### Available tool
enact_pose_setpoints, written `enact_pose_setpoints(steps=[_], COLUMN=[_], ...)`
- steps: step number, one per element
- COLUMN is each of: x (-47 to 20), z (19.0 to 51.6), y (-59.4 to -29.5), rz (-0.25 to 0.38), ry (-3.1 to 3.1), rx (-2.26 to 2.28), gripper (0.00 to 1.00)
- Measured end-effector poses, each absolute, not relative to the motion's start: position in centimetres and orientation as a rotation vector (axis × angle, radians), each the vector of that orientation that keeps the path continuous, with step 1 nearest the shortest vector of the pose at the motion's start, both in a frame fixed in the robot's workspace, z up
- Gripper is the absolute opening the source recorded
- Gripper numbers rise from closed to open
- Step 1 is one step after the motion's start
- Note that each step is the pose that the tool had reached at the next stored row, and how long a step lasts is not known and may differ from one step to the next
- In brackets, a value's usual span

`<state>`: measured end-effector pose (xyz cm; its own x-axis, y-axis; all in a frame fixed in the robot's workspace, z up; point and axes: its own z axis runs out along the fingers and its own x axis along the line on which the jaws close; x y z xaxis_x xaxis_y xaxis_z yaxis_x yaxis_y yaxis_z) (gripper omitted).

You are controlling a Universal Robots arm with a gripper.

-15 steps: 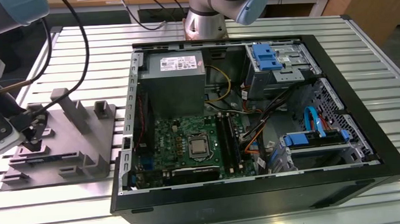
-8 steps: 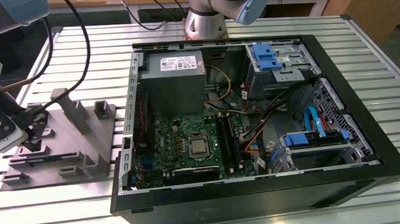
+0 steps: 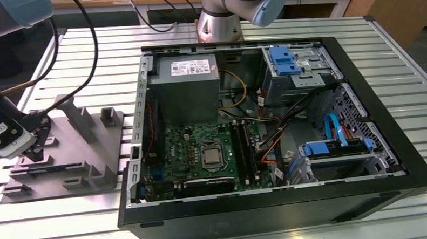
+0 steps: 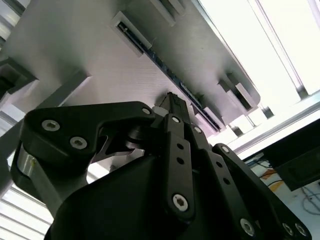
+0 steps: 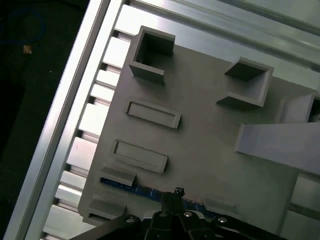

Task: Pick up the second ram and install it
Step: 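Pick up the second ram and move it above second insertion slot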

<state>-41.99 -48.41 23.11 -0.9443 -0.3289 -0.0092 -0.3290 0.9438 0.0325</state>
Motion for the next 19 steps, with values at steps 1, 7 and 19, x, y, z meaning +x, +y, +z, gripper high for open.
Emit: enact_pose_setpoints(steps=[1, 7, 19], x=[-41.99, -41.99, -41.99], z=[23.11, 23.1, 23.1], y=[-48.41, -48.41, -48.41], rz=[0.053, 0.053, 0.053], ry=[3.089, 3.06, 3.006], rx=[-0.55, -0.7, -0.913], gripper=[0.1, 0.1, 0.1])
